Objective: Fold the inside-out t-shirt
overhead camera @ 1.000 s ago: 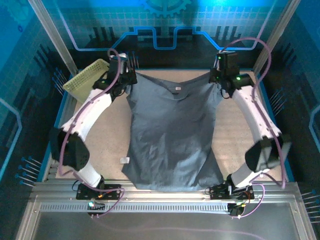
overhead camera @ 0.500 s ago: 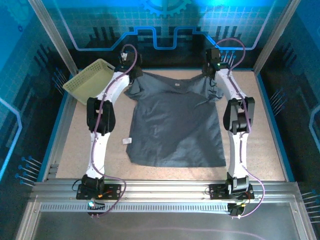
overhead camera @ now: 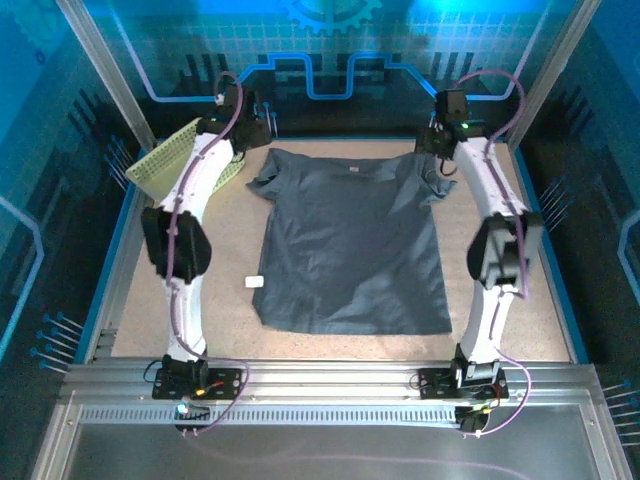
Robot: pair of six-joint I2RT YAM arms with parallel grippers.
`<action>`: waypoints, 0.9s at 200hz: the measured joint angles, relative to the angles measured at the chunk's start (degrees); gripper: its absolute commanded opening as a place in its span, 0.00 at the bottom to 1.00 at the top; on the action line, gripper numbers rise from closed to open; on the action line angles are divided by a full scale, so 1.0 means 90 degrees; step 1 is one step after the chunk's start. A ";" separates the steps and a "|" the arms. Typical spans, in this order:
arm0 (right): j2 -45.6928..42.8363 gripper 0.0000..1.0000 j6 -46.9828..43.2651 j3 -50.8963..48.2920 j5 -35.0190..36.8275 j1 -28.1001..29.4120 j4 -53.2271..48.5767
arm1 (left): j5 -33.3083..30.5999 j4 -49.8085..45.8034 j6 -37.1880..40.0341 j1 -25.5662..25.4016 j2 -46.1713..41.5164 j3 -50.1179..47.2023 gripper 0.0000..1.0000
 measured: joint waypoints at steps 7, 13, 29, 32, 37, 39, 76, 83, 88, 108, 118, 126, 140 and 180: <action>-0.0612 0.82 0.0083 -0.0585 -0.0146 0.0027 0.0068 | 0.0066 0.0070 -0.0075 -0.0138 -0.0614 -0.0699 0.90; -0.1141 0.82 0.0151 -0.1064 -0.0272 0.0049 0.0100 | 0.0131 0.0102 -0.0136 -0.0272 -0.1071 -0.1200 0.90; -0.2441 0.82 0.0369 -0.2249 -0.0568 0.0148 0.0238 | 0.0364 0.0401 -0.0350 -0.0675 -0.2225 -0.2538 0.89; -0.2669 0.82 0.0406 -0.2460 -0.0624 0.0170 0.0238 | 0.0435 0.0435 -0.0389 -0.0753 -0.2426 -0.2769 0.89; -0.3033 0.82 0.0478 -0.2815 -0.0729 0.0231 0.0245 | 0.0498 0.0534 -0.0469 -0.0891 -0.2739 -0.3181 0.89; -0.3138 0.83 0.0498 -0.2914 -0.0753 0.0253 0.0236 | 0.0549 0.0549 -0.0491 -0.0954 -0.2875 -0.3354 0.89; -0.4617 0.83 0.0986 -0.5212 -0.1234 0.1069 0.0228 | 0.0896 0.0945 -0.1064 -0.1753 -0.4034 -0.5775 0.88; -0.4758 0.83 0.1105 -0.5605 -0.1292 0.1226 0.0202 | 0.0957 0.1010 -0.1183 -0.1921 -0.4102 -0.6186 0.88; -0.4835 0.82 0.1195 -0.5850 -0.1333 0.1307 0.0185 | 0.1025 0.1044 -0.1292 -0.2047 -0.4131 -0.6448 0.88; -0.5085 0.82 0.1625 -0.6900 -0.1496 0.1530 0.0236 | 0.1234 0.1292 -0.1671 -0.2441 -0.4221 -0.7395 0.88; -0.5134 0.82 0.1824 -0.7366 -0.1593 0.1566 0.0287 | 0.1331 0.1433 -0.1885 -0.2535 -0.4238 -0.7813 0.87; -0.5132 0.82 0.1984 -0.7672 -0.1664 0.1596 0.0350 | 0.1413 0.1537 -0.2047 -0.2567 -0.4238 -0.8072 0.87; -0.5105 0.82 0.2232 -0.8075 -0.1753 0.1676 0.0478 | 0.1481 0.1700 -0.2295 -0.2623 -0.4235 -0.8378 0.87; -0.4369 0.82 0.2548 -0.8259 -0.1778 0.1715 0.1071 | 0.1525 0.2261 -0.2599 -0.2691 -0.3895 -0.8466 0.88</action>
